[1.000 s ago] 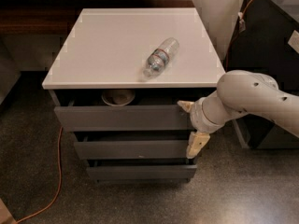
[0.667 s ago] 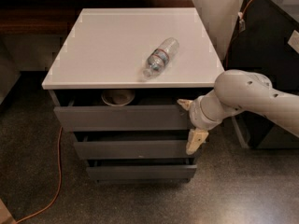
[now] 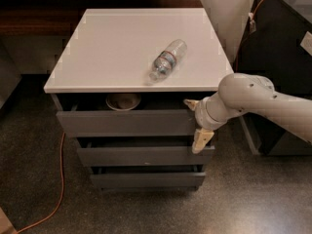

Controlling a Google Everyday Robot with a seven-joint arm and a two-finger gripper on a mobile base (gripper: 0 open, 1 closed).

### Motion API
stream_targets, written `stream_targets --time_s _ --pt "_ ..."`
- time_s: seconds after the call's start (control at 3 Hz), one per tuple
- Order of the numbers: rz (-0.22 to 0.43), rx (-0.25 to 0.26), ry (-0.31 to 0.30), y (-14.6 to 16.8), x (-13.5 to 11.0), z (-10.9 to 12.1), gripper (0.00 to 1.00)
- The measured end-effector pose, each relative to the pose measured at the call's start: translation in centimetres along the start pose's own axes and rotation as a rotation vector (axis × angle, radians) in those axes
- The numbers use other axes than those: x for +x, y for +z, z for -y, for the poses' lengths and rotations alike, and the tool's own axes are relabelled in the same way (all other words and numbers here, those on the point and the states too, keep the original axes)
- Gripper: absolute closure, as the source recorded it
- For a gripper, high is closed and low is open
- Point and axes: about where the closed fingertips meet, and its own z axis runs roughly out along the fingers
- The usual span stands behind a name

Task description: Place water bottle into top drawer

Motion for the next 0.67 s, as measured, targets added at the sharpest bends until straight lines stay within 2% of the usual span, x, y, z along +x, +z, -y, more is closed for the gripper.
stream_targets --time_s 0.33,0.67 --pt "0.000 0.005 -0.017 2.0 0.2 1.8 0.00" --pt "0.000 0.000 -0.011 3.3 0.2 2.4 0.02"
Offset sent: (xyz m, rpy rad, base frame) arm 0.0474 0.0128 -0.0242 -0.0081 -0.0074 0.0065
